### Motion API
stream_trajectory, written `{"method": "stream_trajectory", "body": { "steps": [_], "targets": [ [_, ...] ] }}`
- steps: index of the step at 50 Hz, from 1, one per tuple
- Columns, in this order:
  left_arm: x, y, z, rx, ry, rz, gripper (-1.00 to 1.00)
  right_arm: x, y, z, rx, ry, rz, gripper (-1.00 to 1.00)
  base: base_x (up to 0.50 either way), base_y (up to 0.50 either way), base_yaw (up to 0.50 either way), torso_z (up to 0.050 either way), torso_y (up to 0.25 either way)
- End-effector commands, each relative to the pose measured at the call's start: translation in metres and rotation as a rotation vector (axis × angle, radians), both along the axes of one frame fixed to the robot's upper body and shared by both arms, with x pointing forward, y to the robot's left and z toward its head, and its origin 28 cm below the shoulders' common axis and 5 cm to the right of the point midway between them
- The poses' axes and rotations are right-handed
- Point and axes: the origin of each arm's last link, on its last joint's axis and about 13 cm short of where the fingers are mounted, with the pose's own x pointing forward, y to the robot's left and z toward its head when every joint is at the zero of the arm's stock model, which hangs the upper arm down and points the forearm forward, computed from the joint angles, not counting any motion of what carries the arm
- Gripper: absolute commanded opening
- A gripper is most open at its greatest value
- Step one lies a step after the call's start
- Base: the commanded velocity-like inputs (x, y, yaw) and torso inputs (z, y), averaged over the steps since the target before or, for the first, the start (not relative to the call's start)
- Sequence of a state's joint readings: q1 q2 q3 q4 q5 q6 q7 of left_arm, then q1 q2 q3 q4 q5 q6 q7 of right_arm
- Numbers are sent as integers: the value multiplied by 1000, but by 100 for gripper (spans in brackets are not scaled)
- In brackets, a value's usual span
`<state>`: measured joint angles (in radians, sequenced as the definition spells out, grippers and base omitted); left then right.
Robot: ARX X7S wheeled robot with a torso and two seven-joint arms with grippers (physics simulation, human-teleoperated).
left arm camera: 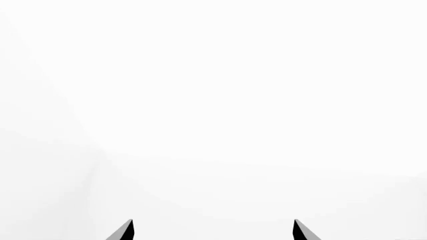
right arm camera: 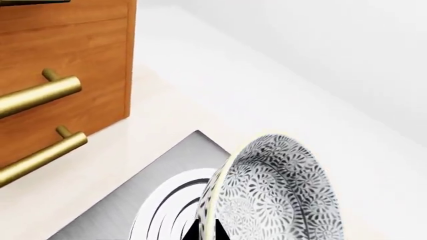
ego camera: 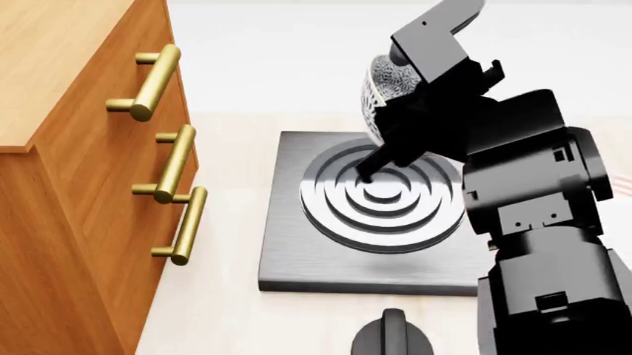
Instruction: Put the bowl on the stove.
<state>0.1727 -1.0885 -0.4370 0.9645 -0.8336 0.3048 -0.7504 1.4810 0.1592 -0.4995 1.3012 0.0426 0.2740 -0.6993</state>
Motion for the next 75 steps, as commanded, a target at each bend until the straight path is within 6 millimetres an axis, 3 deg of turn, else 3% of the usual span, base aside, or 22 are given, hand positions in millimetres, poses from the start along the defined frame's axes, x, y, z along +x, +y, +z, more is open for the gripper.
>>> {"method": "stream_trajectory", "body": {
  "steps": [1, 18, 75],
  "targets": [
    [0, 3, 2, -10, -48, 29, 100, 2, 17, -1, 36, 2, 22, -100, 0, 0, 0, 0, 0],
    [1, 5, 1, 5, -24, 102, 100, 2, 19, -3, 68, 11, 3, -100, 0, 0, 0, 0, -5],
    [2, 4, 0, 6, -21, 101, 100, 0, 25, -15, 91, 42, -39, -100, 0, 0, 0, 0, -60]
  ]
}}
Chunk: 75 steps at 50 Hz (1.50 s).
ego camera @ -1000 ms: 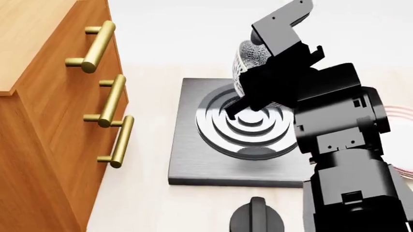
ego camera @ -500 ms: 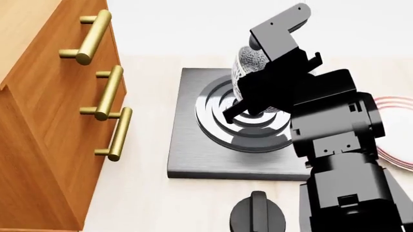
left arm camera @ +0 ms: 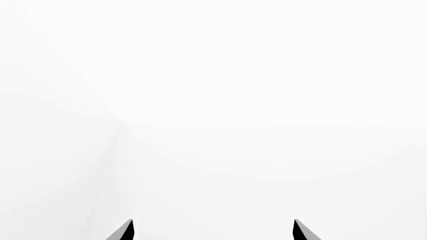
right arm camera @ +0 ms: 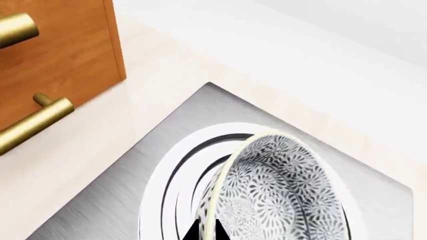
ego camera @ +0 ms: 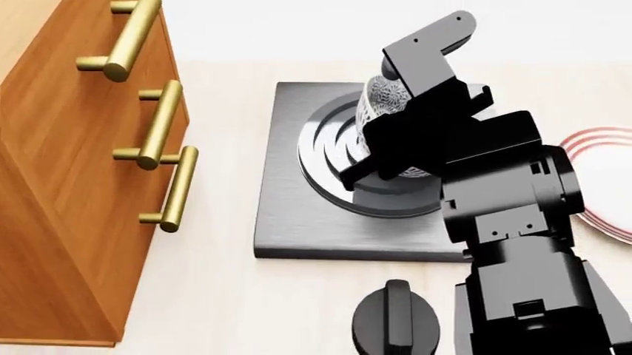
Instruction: Put the bowl on the stove.
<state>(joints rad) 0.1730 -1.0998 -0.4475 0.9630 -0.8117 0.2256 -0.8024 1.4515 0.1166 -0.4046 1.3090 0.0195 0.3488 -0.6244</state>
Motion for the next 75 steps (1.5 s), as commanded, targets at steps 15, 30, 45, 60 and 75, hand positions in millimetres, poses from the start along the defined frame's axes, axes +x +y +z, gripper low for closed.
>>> {"method": "stream_trajectory", "body": {
  "steps": [15, 30, 45, 60, 75],
  "targets": [
    [-2, 2, 2, 3, -61, 21, 100, 2, 12, 2, 50, -20, 41, 100, 0, 0, 0, 0, 0],
    [-2, 2, 2, 2, -62, 23, 100, 2, 11, 2, 109, -14, 74, 100, 0, 0, 0, 0, 0],
    [-2, 2, 2, -1, -62, 22, 100, 4, 11, 13, 223, -55, 146, 100, 0, 0, 0, 0, 0],
    [-1, 1, 1, -3, -58, 19, 100, 8, -1, 32, 422, -291, 138, 100, 0, 0, 0, 0, 0],
    [1, -1, 1, 3, -54, 3, 100, -1, -23, -25, 668, -524, -70, 100, 0, 0, 0, 0, 0]
  ]
}}
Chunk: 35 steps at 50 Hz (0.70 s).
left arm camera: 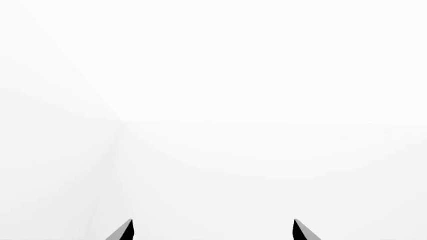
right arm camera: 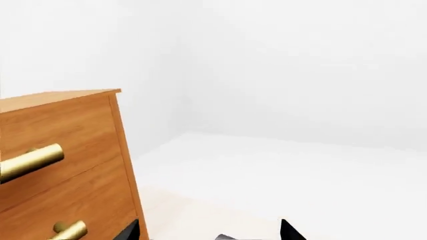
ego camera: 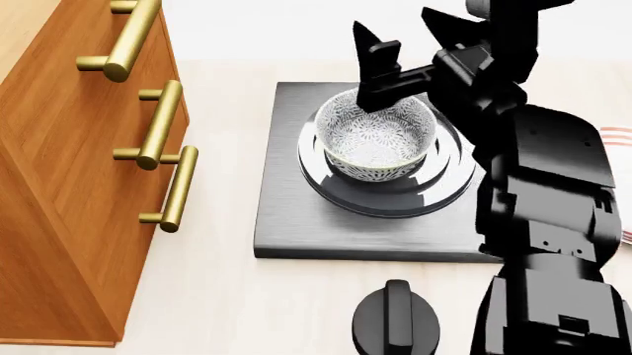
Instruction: Put the bowl on the stove.
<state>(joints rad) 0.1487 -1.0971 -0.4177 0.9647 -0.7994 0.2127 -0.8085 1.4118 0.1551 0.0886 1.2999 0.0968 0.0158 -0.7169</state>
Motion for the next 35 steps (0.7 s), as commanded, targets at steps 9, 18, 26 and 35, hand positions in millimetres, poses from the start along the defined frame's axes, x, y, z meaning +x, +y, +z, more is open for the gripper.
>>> {"method": "stream_trajectory", "body": {
  "steps": [9, 18, 26, 35],
  "targets": [
    [1, -1, 1, 6, -49, -13, 100, -28, -8, -56, 269, -159, -204, 100, 0, 0, 0, 0, 0],
    [1, -2, 1, 6, -46, -24, 100, -56, -12, -84, 337, -144, -339, 100, 0, 0, 0, 0, 0],
    [1, -2, 1, 4, -46, -27, 100, -76, -20, -89, 441, -168, -404, 100, 0, 0, 0, 0, 0],
    [2, -2, 1, 3, -43, -28, 100, -89, -27, -92, 505, -185, -455, 100, 0, 0, 0, 0, 0]
  ]
}}
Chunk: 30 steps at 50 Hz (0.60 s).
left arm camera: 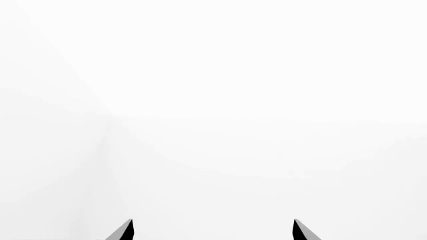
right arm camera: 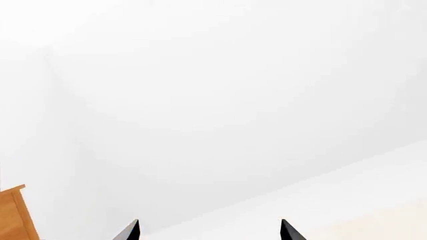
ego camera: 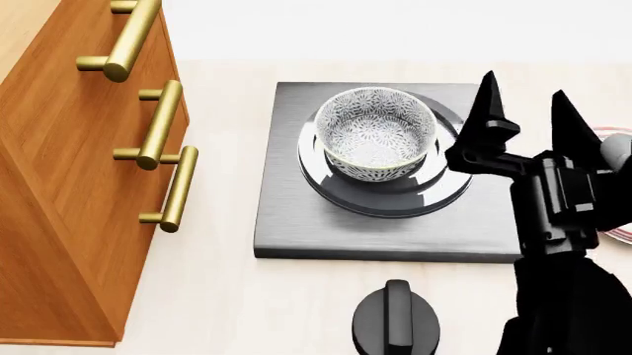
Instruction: Put the bowl on the stove.
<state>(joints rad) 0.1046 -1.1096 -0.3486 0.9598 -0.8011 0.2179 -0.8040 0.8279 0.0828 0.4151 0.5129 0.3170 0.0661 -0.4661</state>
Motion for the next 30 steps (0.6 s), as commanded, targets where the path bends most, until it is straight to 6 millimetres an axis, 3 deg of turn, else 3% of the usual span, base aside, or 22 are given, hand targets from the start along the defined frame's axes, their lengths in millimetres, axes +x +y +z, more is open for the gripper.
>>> {"method": "stream_trajectory", "body": {
  "steps": [1, 11, 30],
  "targets": [
    [-1, 2, 2, -5, -60, 5, 100, -24, -8, -9, 92, -39, -84, 100, 0, 0, 0, 0, 0],
    [-1, 2, 2, -3, -57, 5, 100, -34, -13, -8, 124, -70, -123, 100, 0, 0, 0, 0, 0],
    [1, 1, 0, -2, -51, 11, 100, -56, -22, 11, 361, -315, -145, 100, 0, 0, 0, 0, 0]
  ]
}}
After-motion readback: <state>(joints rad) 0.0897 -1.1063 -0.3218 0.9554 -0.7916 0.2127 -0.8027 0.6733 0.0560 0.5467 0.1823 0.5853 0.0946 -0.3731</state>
